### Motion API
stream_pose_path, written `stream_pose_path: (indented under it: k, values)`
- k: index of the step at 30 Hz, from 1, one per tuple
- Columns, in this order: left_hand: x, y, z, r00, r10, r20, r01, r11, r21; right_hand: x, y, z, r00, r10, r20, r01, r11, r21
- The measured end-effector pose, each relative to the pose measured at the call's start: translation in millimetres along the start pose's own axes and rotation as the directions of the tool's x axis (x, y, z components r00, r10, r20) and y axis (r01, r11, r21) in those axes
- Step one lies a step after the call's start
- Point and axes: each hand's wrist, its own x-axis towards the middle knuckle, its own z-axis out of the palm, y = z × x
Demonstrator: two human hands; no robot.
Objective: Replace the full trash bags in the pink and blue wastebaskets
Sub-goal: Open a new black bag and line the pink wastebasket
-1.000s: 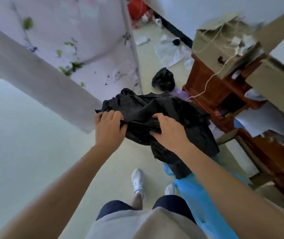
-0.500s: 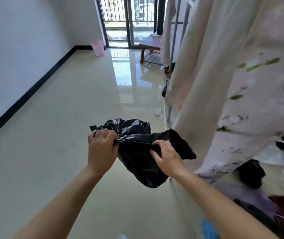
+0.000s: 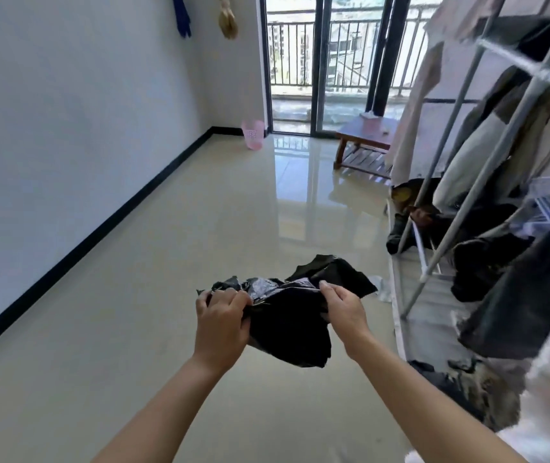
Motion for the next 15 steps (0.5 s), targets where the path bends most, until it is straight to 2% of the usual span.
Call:
stream_pose_path:
  k: [3,5,7,9,12,15]
  values:
    - [75.7,-14.5,39.8,0.996,0.032,0.086,-0.033,0.999,0.006,92.8,-15.4,1.6,0.997,0.01,-0.072,-0.002,0.993,0.116]
    - [132.1,-20.0,60.1,0.978,0.006,0.209,-0.006,1.0,-0.002,160.8,-29.4,3.2,0.995,0.047,-0.085,-0.027,0.974,0.225]
    - [187.8,-25.7,71.2,0.942,-0.056,0.33,0.077,0.996,-0.051,223.7,-50.6,6.5,0.993,0.1,-0.058,-0.077,0.947,0.311]
    - [241.0,-35.8,76.8,0.908,-0.143,0.395,0.193,0.977,-0.089,281.2,-75.4,12.5,0.993,0.113,-0.026,-0.097,0.932,0.348]
    - [317.0,-58.4,83.6,0.883,-0.27,0.384,0.362,0.912,-0.193,354.7,-118.2,28.5,0.993,0.11,0.044,-0.118,0.9,0.42]
    - [381.6,-89.9,97.4,0.841,-0.378,0.386,0.513,0.783,-0.352,411.6,-156.9,57.1,0.971,0.066,0.231,-0.168,0.875,0.454]
